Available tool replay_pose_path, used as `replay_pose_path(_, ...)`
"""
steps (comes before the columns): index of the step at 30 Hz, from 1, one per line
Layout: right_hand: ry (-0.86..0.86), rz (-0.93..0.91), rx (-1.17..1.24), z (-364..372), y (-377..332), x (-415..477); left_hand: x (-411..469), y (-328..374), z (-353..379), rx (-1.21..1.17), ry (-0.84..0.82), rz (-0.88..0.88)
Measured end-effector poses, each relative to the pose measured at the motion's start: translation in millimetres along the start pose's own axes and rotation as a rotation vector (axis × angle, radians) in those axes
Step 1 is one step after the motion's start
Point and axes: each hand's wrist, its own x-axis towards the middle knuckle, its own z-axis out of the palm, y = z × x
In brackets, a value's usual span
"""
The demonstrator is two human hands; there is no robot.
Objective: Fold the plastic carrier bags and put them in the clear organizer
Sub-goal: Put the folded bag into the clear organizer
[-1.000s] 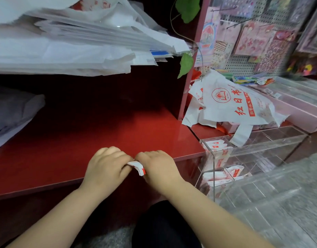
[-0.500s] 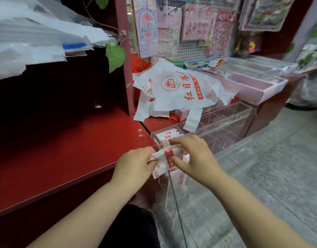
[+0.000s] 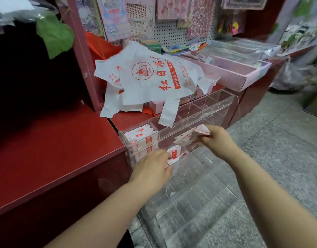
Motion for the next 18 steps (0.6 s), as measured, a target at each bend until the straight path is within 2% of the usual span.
replay_pose_path(3,0.083,0.112,0.305,3.9,20.6,0.5,16.4,17.9,15.2,0.127,-0.192,-0.028)
replay_pose_path(6,0.102,0.158,0.469,11.6,26.8,4.6,33.6,24.4,25.0,0.153,-0.293,-0.093)
replay_pose_path(9,0.093,0.150,0.508,16.5,26.1,11.1,46.1,21.8,33.3,0.230,-0.253,-0.120)
replay_pose_path(13,0.092,0.085,0.460,20.7,24.3,17.6,49.2,14.1,47.8,0.341,-0.143,-0.057)
replay_pose_path(18,0.071,0.038,0.471,23.9,23.2,18.4,45.8,5.4,63.9,0.256,-0.084,0.013)
